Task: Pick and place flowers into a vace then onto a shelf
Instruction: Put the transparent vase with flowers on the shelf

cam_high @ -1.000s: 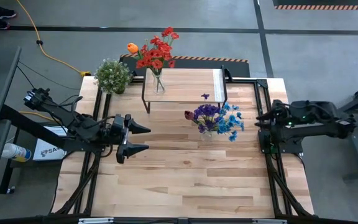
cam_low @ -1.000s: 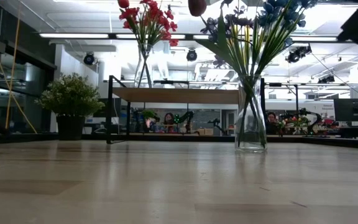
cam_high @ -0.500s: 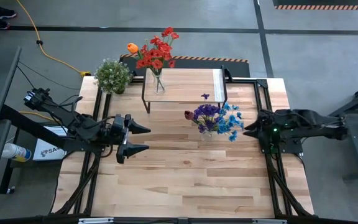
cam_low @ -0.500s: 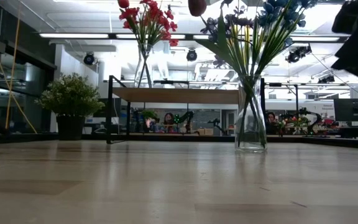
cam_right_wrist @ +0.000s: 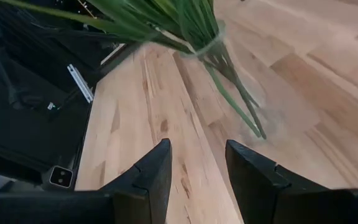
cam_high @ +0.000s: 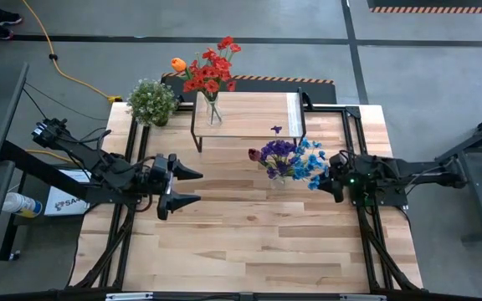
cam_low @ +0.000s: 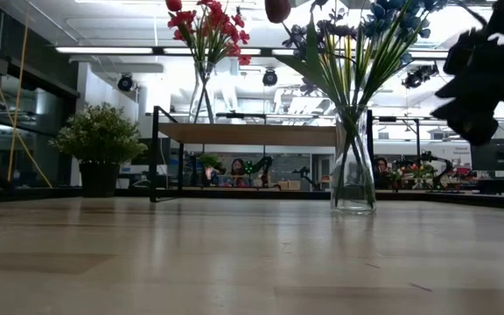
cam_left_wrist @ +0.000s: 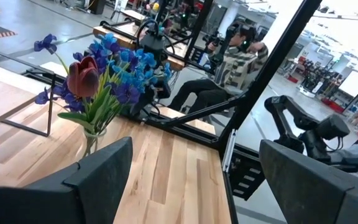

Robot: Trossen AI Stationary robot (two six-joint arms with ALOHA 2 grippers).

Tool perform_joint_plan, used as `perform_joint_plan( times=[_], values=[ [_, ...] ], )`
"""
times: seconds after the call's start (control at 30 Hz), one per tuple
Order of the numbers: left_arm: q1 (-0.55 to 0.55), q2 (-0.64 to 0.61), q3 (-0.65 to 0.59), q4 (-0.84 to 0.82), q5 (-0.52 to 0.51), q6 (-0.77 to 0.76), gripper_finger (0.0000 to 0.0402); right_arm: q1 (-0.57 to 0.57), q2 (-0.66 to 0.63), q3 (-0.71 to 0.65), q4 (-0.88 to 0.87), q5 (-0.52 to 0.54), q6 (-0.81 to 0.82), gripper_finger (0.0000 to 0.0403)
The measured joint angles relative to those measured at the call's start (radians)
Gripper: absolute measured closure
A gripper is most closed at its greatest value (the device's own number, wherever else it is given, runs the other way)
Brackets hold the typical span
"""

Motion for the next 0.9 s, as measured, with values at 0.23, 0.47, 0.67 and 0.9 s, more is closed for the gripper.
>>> perform_joint_plan(
  times=[0.23,0.47,0.67,0.9],
  values=[
    [0.000,0.000,0.000,-0.006,0.000,-0.002,0.0021,0.000,0.005,-0.089,0.112,0.001,0.071,0.0261],
    [0.000,0.000,0.000,-0.007,0.001,-0.002,0.0021,0.000,0.016,-0.099,0.164,0.084,-0.016,0.0263],
    [0.000,0.000,0.000,-0.007,0.002,-0.001,0.0021,0.000,0.027,-0.098,0.160,0.171,-0.104,0.0262],
    [0.000,0.000,0.000,-0.012,0.002,0.000,0.0021,0.000,0.072,-0.098,0.149,0.145,-0.247,0.0261]
  ],
)
